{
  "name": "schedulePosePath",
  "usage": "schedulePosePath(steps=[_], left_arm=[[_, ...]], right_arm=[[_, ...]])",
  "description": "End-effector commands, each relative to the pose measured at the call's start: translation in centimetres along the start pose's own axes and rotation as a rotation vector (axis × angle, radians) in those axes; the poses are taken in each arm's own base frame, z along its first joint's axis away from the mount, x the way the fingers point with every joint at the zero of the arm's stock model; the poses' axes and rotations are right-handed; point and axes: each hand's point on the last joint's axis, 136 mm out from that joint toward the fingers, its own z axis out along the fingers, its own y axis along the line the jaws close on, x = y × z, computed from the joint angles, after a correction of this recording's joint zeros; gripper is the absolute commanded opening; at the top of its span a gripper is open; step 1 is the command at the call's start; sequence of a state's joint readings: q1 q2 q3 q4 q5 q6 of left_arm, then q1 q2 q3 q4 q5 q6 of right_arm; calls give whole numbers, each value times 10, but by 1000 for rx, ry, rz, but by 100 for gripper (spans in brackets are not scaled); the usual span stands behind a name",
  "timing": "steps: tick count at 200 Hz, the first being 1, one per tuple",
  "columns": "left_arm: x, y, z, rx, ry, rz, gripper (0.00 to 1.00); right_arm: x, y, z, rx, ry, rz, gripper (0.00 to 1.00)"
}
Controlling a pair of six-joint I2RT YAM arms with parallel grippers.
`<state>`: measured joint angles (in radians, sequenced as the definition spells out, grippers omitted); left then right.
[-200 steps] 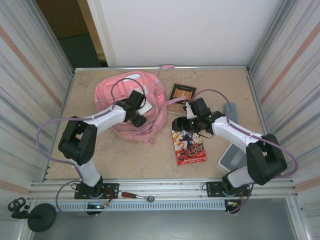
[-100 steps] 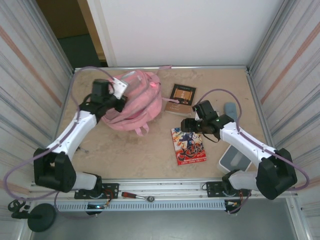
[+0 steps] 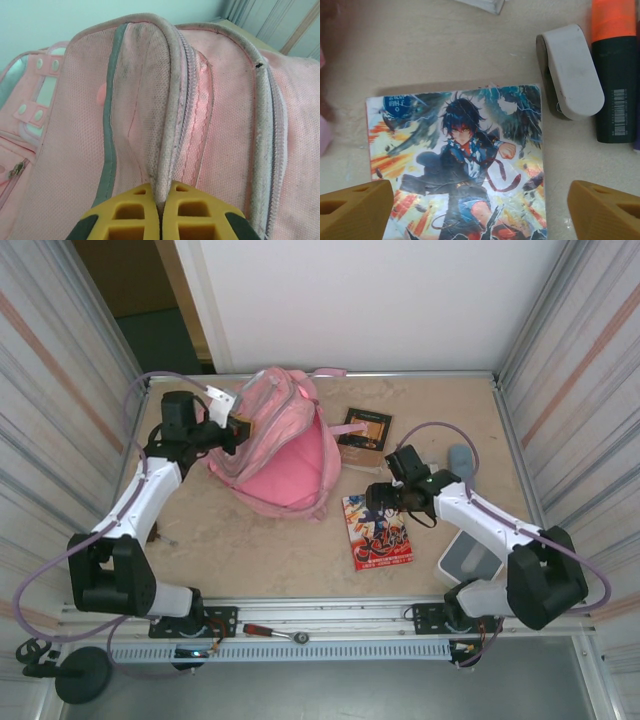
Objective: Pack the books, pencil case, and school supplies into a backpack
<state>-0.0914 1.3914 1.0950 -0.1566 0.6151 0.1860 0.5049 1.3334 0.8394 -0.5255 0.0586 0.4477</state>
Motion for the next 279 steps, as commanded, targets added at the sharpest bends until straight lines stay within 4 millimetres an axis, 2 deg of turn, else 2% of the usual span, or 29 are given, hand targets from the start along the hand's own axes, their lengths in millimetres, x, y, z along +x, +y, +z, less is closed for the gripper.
schedulePosePath(steps=[1,31,50,62,77,90,102,114,124,151,164,185,196,219,231,245,279], left_arm=[[-46,3,-10,3,-121,121,0],[3,27,6,-97,-5,33,9],[25,37,8,-156,30,-63,19],[30,38,6,-185,26,-144,31],[32,27,3,-190,-3,-253,46],[38,12,2,-200,-35,-357,57],[49,-17,6,-144,-33,-408,63],[68,-44,12,-123,6,-464,67],[88,-74,20,-83,71,-486,69],[137,-147,38,6,232,-532,70],[159,-171,44,30,289,-538,70],[188,-187,47,22,356,-572,70],[198,-190,46,12,372,-575,70],[210,-194,47,-2,394,-538,70],[214,-203,53,32,418,-527,70],[218,-211,60,42,442,-518,69],[222,-231,80,83,462,-496,64]], right_arm=[[-3,-7,5,6,25,-12,90],[9,-5,18,-35,100,5,90],[23,-6,22,-47,142,21,90],[31,-8,24,-57,164,42,89],[38,-7,28,-94,188,68,89],[42,-7,31,-102,208,81,88],[46,-11,33,-94,220,88,87],[51,-16,35,-92,234,102,87],[55,-17,36,-111,244,113,86],[69,7,40,-255,279,126,80],[76,23,40,-318,284,123,74],[80,55,27,-424,235,87,61],[79,54,22,-406,188,81,60],[76,24,25,-314,140,118,59],[79,17,29,-318,148,131,59],[81,19,33,-332,150,125,59],[83,43,40,-400,151,104,56]])
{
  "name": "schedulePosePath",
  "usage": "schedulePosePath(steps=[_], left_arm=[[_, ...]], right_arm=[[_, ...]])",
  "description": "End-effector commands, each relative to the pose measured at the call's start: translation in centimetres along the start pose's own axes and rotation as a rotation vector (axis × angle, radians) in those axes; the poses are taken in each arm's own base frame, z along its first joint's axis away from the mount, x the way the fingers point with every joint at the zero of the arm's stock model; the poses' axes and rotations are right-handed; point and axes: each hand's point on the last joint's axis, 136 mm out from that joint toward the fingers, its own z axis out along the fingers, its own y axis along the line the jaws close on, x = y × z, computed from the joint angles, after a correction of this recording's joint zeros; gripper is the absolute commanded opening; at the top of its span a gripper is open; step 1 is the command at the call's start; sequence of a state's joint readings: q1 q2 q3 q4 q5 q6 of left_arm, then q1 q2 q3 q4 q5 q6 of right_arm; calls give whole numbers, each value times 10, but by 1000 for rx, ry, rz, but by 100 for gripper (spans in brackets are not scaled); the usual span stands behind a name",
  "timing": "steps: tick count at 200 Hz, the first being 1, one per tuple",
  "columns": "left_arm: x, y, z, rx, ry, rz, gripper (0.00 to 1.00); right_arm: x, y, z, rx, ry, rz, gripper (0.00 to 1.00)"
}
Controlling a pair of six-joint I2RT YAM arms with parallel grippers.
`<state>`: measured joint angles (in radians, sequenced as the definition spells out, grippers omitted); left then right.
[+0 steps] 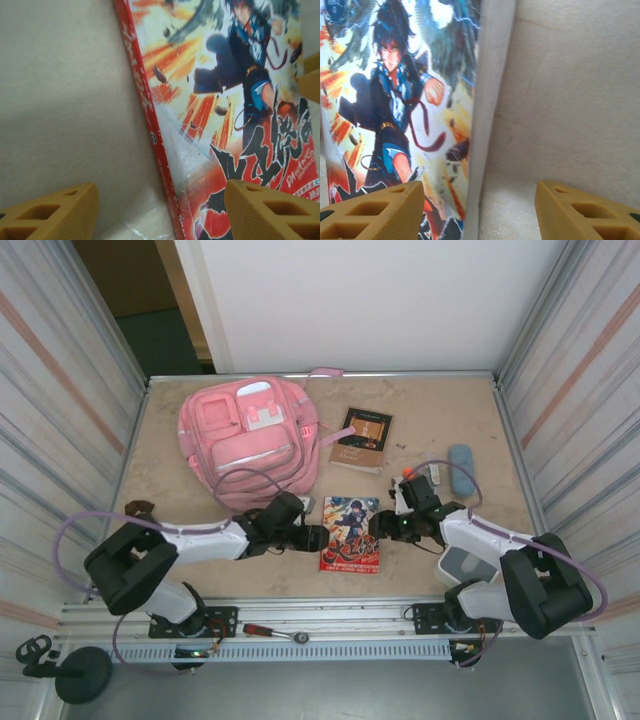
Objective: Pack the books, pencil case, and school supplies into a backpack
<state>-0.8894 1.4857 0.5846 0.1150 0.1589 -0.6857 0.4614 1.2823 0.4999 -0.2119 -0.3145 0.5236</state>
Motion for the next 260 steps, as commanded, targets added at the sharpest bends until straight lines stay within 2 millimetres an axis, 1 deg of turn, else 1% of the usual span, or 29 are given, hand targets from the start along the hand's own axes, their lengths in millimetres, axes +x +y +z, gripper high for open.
schedulePosePath(steps=[1,14,23,49,64,75,82,93,105,117,130,133,150,157,167,182,198,217,226,233,244,260], left_arm=[[-16,-24,10,46,-34,14,63],[-13,-27,18,44,-13,28,58],[-10,-29,22,50,-8,32,51],[-6,-40,26,113,-20,22,39],[-8,-42,23,136,-44,16,36],[-11,-40,19,127,-68,14,36],[-14,-40,16,124,-80,18,37],[-19,-40,8,123,-103,24,41],[-25,-39,-1,130,-130,25,48],[-30,-35,-10,138,-161,16,56],[-37,-32,-23,168,-196,8,62],[-38,-33,-27,181,-204,9,63],[-48,-36,-49,279,-257,2,69],[-52,-38,-58,319,-274,-9,76],[-59,-44,-71,386,-303,-10,81],[-67,-56,-89,469,-321,16,85],[-76,-66,-100,516,-332,37,88],[-85,-76,-112,572,-348,53,88],[-89,-83,-118,603,-360,64,85],[-93,-86,-122,619,-370,71,82],[-97,-92,-127,639,-382,87,71],[-103,-97,-135,668,-398,103,51]], right_arm=[[6,18,14,-74,17,-10,56],[8,26,17,-91,17,-24,52],[9,32,19,-104,15,-31,47],[5,53,15,-171,-27,-37,30],[-3,59,8,-183,-78,-44,16],[-10,57,0,-167,-127,-47,5],[-13,54,-5,-156,-156,-48,0],[-18,51,-14,-154,-200,-48,0],[-22,51,-24,-176,-228,-50,0],[-28,54,-38,-220,-255,-45,0],[-36,61,-54,-294,-276,-34,0],[-38,66,-63,-322,-296,-41,0],[-48,85,-92,-429,-342,-63,0],[-51,93,-103,-465,-355,-76,0],[-55,106,-120,-512,-382,-100,0],[-59,123,-141,-579,-405,-128,0],[-64,139,-158,-640,-419,-142,0],[-69,151,-168,-684,-419,-150,0],[-71,154,-169,-698,-416,-149,0],[-71,158,-168,-713,-410,-153,0],[-73,161,-166,-724,-403,-159,0],[-76,160,-158,-711,-393,-159,0]])
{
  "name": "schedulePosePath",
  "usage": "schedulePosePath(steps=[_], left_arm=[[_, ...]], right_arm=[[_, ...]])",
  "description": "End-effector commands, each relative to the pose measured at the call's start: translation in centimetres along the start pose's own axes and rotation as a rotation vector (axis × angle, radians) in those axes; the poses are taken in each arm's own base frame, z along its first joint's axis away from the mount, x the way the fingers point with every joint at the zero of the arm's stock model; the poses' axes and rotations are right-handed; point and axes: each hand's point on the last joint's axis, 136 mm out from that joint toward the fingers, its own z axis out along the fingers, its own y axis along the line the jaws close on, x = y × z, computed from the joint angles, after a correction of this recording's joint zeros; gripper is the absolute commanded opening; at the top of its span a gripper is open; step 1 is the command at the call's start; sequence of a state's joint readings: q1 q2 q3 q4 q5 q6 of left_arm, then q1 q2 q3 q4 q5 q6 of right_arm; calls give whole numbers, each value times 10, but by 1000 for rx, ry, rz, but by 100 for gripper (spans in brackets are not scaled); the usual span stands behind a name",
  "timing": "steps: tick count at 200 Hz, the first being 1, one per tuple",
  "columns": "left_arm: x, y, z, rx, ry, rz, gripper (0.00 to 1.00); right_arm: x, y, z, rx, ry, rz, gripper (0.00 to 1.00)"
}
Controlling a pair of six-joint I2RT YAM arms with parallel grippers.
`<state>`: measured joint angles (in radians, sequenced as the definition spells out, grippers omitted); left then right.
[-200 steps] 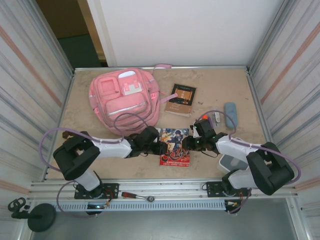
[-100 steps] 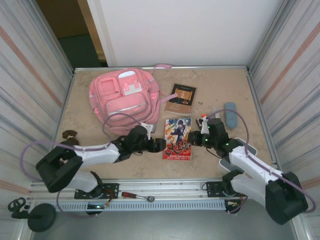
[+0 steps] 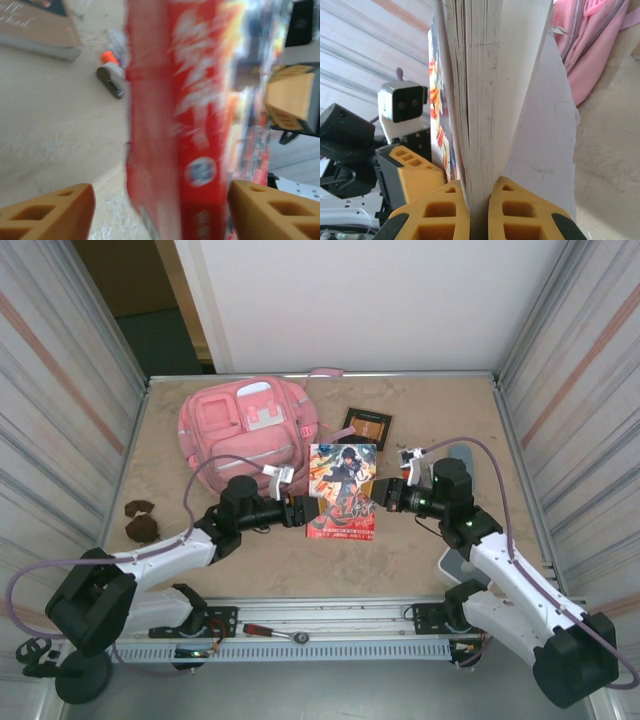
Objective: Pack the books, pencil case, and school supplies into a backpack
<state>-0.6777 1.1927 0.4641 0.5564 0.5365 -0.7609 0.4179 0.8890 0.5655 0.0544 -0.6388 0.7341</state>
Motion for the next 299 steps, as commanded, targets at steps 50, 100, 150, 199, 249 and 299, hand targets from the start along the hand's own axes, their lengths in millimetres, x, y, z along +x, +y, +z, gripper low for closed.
schedulePosePath(steps=[50,100,150,199,249,299], left_arm=[[-57,-69,-31,253,-121,144,10],[-80,-121,-60,374,-171,252,8],[-92,-146,-76,465,-206,288,6],[-107,-109,-66,396,-223,169,7],[-98,-39,-42,124,-159,124,43],[-107,98,-103,-894,-22,483,69]], right_arm=[[-25,7,7,-47,-9,-40,48],[-23,59,13,-218,-29,-172,99],[-29,103,23,-412,-24,-217,99],[-42,114,23,-482,-62,-161,50],[-60,69,31,-302,-76,-27,4],[-63,-16,11,31,-73,60,0]])
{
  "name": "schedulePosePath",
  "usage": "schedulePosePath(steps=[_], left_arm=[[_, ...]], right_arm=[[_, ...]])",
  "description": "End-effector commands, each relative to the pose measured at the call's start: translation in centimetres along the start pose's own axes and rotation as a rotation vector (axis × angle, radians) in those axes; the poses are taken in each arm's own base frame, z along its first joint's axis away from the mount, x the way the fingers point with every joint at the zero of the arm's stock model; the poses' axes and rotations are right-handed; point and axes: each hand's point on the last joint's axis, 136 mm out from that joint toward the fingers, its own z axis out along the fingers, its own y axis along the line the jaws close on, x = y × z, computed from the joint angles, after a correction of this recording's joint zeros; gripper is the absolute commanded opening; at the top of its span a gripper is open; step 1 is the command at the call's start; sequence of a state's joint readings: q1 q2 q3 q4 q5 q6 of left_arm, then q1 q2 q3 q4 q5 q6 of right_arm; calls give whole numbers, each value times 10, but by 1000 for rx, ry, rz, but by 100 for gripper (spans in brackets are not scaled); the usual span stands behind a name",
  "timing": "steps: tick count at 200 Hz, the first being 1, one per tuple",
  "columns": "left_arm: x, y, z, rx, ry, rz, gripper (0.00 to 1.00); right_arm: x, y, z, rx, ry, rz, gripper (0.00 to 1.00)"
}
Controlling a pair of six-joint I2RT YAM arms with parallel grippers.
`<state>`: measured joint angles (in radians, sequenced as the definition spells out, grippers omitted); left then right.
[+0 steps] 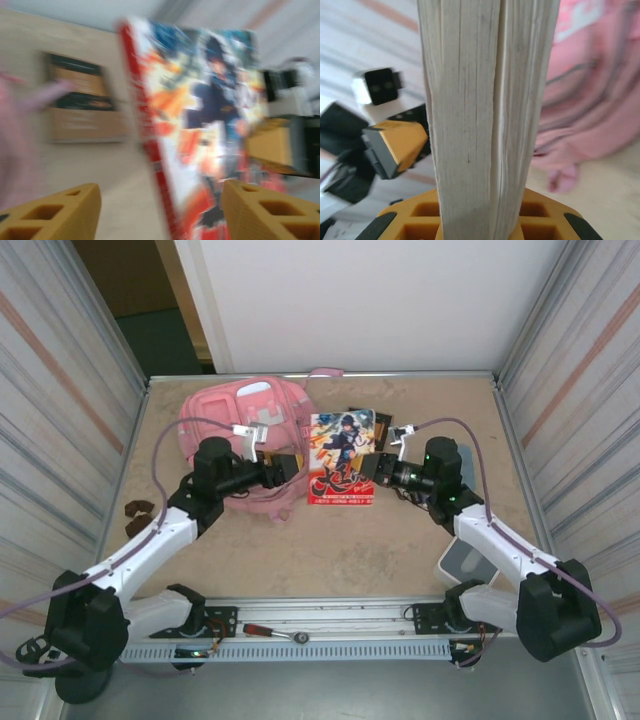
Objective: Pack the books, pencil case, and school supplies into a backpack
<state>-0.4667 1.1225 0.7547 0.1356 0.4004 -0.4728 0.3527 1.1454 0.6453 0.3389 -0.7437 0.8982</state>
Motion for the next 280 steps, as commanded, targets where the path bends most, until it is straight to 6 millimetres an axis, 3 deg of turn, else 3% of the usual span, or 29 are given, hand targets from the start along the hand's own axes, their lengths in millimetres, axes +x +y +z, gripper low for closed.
schedulePosePath(steps=[1,18,43,76,109,175,201,237,260,280], left_arm=[[13,92,-32,-566,159,365,70],[14,110,-28,-634,269,547,72],[19,124,-15,-617,428,711,73],[43,135,4,-487,593,809,75],[53,165,9,-512,681,806,75],[57,193,29,-498,715,809,61],[60,202,36,-507,748,802,48],[55,188,38,-464,723,753,20],[33,164,32,-424,610,697,3],[5,139,21,-386,463,644,0]], right_arm=[[-18,-11,-19,135,-43,-57,0],[-15,-30,-25,238,-37,-72,0],[-9,-38,-24,237,-11,-41,0],[-1,-47,-29,262,-2,-33,0],[3,-48,-36,271,-11,-39,1],[5,-54,-33,265,-10,-13,0],[7,-53,-33,263,3,-11,0],[13,-57,-37,323,66,-44,1],[18,-57,-39,333,99,-59,1],[22,-57,-42,352,140,-71,1]])
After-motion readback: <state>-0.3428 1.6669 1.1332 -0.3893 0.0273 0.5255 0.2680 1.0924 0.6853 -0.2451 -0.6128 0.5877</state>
